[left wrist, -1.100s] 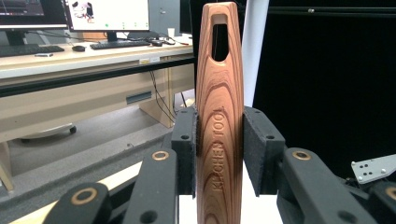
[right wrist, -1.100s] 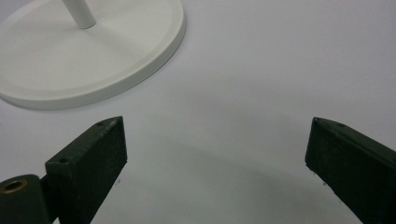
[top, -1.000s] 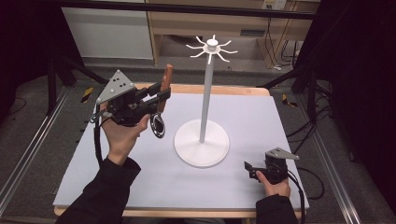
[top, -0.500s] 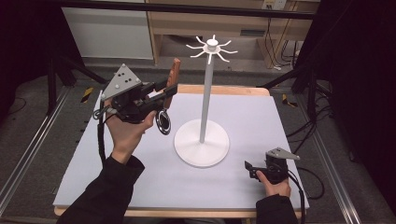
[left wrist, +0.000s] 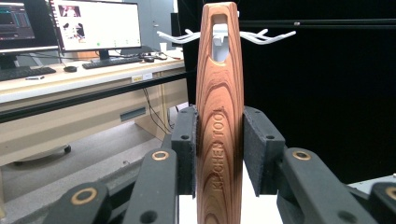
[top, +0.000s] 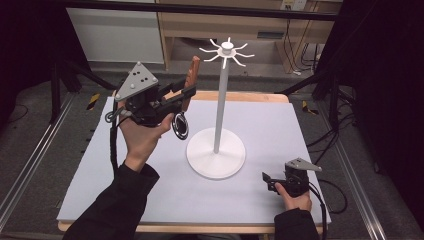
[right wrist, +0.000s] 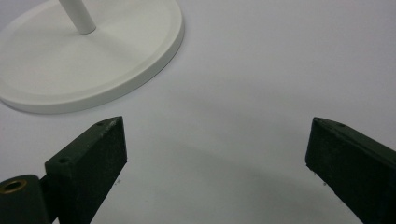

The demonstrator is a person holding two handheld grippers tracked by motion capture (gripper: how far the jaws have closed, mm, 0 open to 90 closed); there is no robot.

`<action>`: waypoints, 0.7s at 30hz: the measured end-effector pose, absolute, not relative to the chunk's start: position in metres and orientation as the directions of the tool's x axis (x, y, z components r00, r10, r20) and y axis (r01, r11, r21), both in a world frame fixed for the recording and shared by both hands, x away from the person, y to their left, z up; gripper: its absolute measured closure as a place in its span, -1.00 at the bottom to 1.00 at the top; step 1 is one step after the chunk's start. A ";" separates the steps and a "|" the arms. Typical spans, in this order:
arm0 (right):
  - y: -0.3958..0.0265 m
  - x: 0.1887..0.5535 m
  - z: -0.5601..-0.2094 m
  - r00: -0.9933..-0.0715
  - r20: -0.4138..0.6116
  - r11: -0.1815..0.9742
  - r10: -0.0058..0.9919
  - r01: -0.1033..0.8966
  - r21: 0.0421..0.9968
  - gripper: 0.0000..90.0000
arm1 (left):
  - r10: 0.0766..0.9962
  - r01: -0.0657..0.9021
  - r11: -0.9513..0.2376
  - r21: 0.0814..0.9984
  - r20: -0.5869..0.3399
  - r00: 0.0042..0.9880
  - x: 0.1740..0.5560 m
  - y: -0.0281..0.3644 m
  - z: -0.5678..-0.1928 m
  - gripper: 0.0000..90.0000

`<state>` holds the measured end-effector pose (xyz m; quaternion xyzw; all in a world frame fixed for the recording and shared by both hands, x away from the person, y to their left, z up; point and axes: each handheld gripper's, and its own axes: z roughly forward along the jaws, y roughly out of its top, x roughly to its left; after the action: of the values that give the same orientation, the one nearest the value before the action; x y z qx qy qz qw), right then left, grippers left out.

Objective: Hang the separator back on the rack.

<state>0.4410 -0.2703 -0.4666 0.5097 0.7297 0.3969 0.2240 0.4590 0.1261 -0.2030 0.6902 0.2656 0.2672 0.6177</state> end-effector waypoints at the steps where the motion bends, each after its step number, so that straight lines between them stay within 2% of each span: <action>1: -0.270 0.441 -0.467 -0.381 0.078 0.165 0.921 0.566 0.808 -0.87 | 0.697 0.036 -0.099 0.994 0.044 0.716 0.460 0.125 -0.203 0.50; 21: -0.271 0.441 -0.466 -0.383 0.075 0.167 0.921 0.561 0.811 -0.87 | 0.701 0.046 -0.112 0.993 0.046 0.712 0.472 0.112 -0.199 0.50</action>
<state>0.4414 -0.2714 -0.4665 0.5074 0.7299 0.3985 0.2257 0.4720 0.1121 -0.1986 0.6957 0.2684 0.2682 0.6100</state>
